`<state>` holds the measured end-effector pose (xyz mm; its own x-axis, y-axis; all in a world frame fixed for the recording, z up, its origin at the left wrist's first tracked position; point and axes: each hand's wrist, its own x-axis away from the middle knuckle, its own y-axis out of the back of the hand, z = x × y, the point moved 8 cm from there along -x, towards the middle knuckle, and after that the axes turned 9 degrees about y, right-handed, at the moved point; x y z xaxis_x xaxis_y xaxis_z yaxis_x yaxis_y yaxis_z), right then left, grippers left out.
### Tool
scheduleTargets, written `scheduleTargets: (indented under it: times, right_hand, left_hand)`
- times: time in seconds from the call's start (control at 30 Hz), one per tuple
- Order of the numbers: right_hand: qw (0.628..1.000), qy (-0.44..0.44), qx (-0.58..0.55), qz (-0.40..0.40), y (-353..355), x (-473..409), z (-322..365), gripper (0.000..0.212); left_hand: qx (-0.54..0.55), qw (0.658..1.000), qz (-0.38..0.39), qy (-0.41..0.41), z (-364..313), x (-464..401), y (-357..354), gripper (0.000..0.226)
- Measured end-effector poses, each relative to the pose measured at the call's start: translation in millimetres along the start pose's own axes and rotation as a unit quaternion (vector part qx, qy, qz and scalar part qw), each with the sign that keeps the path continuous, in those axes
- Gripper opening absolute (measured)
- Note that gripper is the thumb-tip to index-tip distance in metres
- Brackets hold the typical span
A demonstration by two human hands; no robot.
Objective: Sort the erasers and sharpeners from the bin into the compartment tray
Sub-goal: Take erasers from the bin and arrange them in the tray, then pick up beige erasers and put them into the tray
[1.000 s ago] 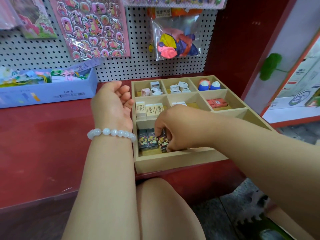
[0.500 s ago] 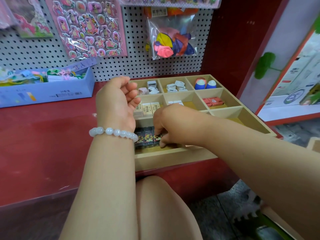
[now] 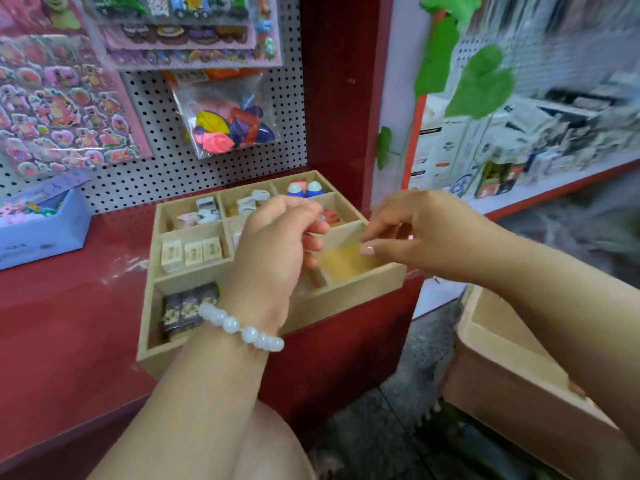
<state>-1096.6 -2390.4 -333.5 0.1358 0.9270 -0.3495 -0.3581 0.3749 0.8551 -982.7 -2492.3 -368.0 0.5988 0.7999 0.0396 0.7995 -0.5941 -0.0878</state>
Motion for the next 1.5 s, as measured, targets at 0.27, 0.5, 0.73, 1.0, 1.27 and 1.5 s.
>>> scheduleTargets:
  times: [0.27, 0.5, 0.73, 1.0, 1.27, 1.5]
  right_hand:
    - [0.989, -0.144, 0.007, -0.014, 46, 109, -94, 0.013]
    - [0.969, -0.239, 0.044, 0.048, 39, 185, -174, 0.019]
    - [0.929, -0.324, 0.066, 0.164, 14, 238, -243, 0.024]
    - [0.862, -0.354, 0.009, 0.362, -55, 276, -293, 0.034]
    - [0.839, -0.32, -0.047, 0.438, -101, 283, -303, 0.039]
    - [0.884, -0.208, -0.096, 0.407, -149, 232, -267, 0.034]
  left_hand:
    - [-0.236, 0.962, 0.139, -0.008, 58, 20, -127, 0.018]
    - [-0.432, 0.874, 0.211, -0.079, 108, 35, -214, 0.004]
    - [-0.567, 0.759, 0.251, -0.197, 137, 31, -272, 0.028]
    - [-0.585, 0.738, 0.296, -0.162, 174, 29, -291, 0.028]
    - [-0.59, 0.737, 0.292, -0.15, 170, 33, -290, 0.031]
    - [-0.579, 0.746, 0.291, -0.152, 172, 30, -288, 0.027]
